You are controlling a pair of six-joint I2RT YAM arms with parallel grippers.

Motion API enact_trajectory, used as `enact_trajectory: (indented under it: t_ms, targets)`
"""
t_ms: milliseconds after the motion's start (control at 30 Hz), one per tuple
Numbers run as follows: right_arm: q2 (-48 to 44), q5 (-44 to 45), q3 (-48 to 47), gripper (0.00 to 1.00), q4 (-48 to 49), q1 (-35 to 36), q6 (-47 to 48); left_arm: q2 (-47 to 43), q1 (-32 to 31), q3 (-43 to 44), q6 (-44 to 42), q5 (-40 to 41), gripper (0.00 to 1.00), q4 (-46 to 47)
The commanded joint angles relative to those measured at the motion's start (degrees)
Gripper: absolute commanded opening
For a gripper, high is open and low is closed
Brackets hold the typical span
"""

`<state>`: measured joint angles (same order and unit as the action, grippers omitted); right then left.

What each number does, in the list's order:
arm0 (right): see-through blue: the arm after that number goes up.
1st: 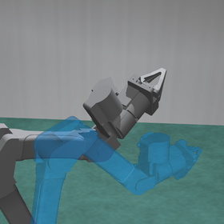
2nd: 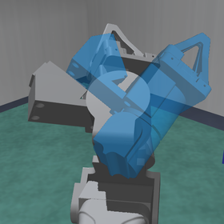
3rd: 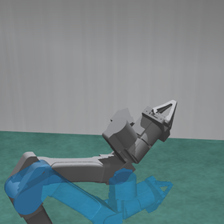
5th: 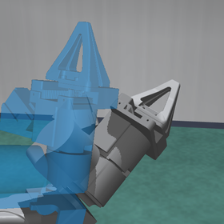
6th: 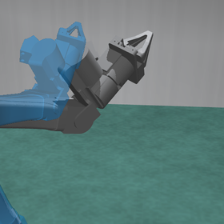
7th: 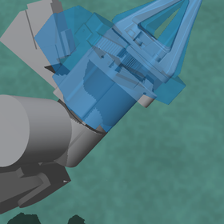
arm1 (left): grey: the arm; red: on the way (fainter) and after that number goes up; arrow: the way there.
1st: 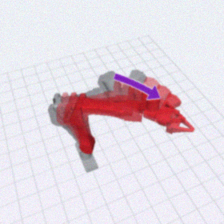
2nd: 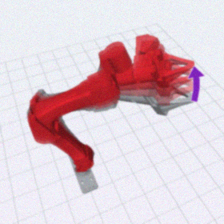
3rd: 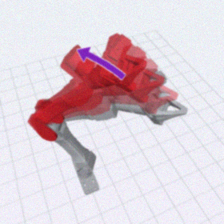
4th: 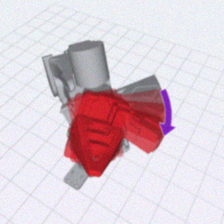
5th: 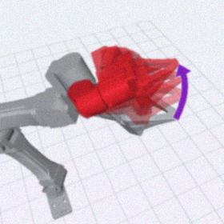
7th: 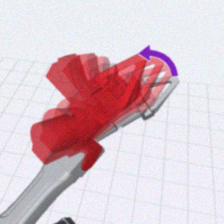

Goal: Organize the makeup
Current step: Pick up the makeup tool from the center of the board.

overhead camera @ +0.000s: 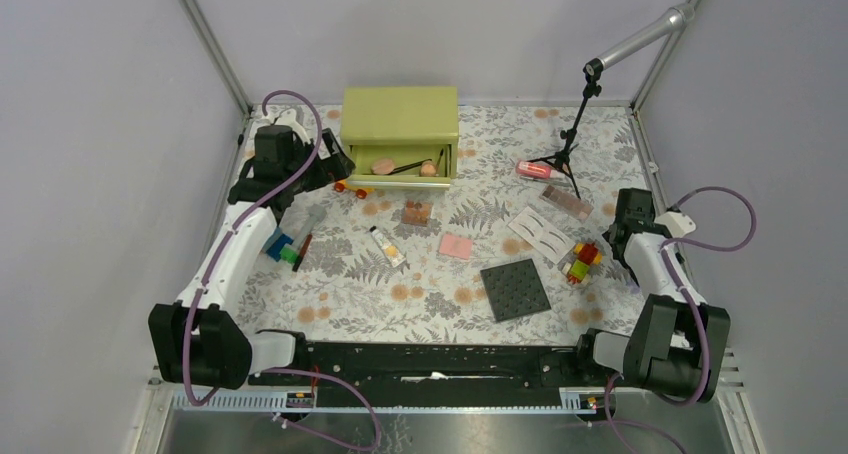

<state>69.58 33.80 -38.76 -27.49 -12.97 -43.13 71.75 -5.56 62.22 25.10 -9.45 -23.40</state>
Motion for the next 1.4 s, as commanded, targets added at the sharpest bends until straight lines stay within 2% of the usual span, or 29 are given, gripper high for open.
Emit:
enact_trajectory:
  t_ms: [0, 300, 1000, 1300, 1367]
  targets:
    - [2.93, -0.43, -1.58, 1.0, 2.93, -1.22, 2.9, 0.19, 0.11, 0.21, 0.22, -1.58, 0.99, 3.0]
    - [8.49, -7.67, -2.43, 1.0, 6.71, -5.86, 5.68, 1.42, 0.13, 0.18, 0.55, -2.68, 0.99, 3.25]
    - [6.75, -1.91, 1.34, 1.0, 3.71, -8.51, 0.49, 2.6, 0.11, 0.15, 0.73, -3.56, 0.99, 3.53]
    - [9.16, -6.46, 2.11, 1.0, 4.12, -10.12, 0.47, 2.93, 0.11, 0.26, 0.83, -3.87, 0.99, 3.58]
    - [9.17, -8.05, 2.67, 0.97, 4.54, -10.83, 0.49, 3.27, 0.11, 0.34, 0.95, -4.22, 0.99, 3.63]
